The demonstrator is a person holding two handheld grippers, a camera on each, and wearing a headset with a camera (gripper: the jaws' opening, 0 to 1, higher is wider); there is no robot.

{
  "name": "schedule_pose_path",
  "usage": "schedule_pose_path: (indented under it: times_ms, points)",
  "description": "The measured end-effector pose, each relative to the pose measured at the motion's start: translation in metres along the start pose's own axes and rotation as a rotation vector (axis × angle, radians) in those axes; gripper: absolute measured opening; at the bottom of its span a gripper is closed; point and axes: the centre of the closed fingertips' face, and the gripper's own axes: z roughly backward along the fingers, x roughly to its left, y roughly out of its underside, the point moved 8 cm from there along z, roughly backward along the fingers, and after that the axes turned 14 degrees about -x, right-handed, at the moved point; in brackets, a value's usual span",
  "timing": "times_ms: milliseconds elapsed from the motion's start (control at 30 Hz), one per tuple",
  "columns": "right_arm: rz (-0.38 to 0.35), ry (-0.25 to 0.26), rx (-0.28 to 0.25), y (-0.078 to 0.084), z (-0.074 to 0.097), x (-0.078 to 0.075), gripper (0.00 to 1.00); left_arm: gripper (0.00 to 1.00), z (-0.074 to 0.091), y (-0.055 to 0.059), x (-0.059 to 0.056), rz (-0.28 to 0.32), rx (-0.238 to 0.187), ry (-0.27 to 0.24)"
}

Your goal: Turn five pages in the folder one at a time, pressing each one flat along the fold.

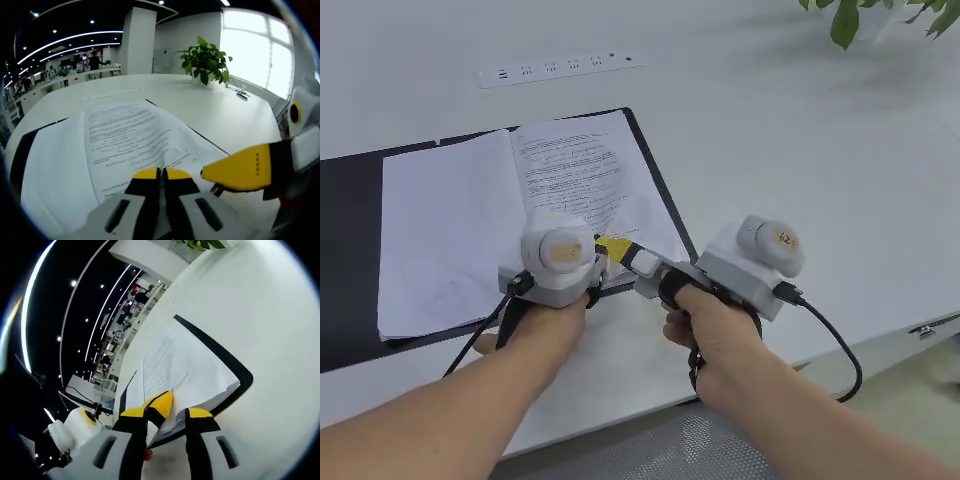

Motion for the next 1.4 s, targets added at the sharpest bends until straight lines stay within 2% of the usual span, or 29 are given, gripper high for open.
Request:
schedule_pose_path:
  times_ms: [233, 433, 633, 733, 833, 967, 1100, 1200, 1400]
  points:
    - [-0.018, 0.109, -0.042, -0.002, -0.006, -0.015, 0.0, 0.02, 0.0, 0.0, 0.0, 0.003, 0.003, -0.001]
    - [-0.032, 0.113, -0.059, -0.001, -0.005, -0.016, 0.0, 0.03, 0.0, -0.001, -0.001, 0.003, 0.01, -0.003]
    - [-0.013, 0.085, -0.063, -0.004, -0.001, -0.014, 0.0, 0.07, 0.002, -0.005, -0.003, -0.002, 0.026, 0.022]
    - [-0.008, 0.064, -0.065, -0.005, 0.0, -0.01, 0.0, 0.15, 0.007, -0.007, -0.002, -0.009, 0.033, 0.017]
    - [0.013, 0.045, -0.07, -0.006, 0.002, -0.005, 0.0, 0.15, 0.014, -0.009, 0.002, -0.013, 0.046, 0.012]
    - [0.055, 0.008, -0.088, -0.009, 0.004, 0.004, 0.0, 0.17, 0.028, -0.019, 0.007, -0.045, 0.022, 0.014]
    - [0.112, -0.039, -0.11, -0.013, 0.008, 0.022, 0.0, 0.19, 0.047, -0.033, 0.019, -0.063, -0.004, -0.001]
    - [0.148, -0.067, -0.123, -0.014, 0.011, 0.031, 0.0, 0.2, 0.058, -0.039, 0.027, -0.07, -0.016, -0.007]
    - [0.227, -0.139, -0.137, -0.01, 0.016, 0.058, 0.0, 0.21, 0.088, -0.048, 0.049, -0.092, -0.039, -0.035]
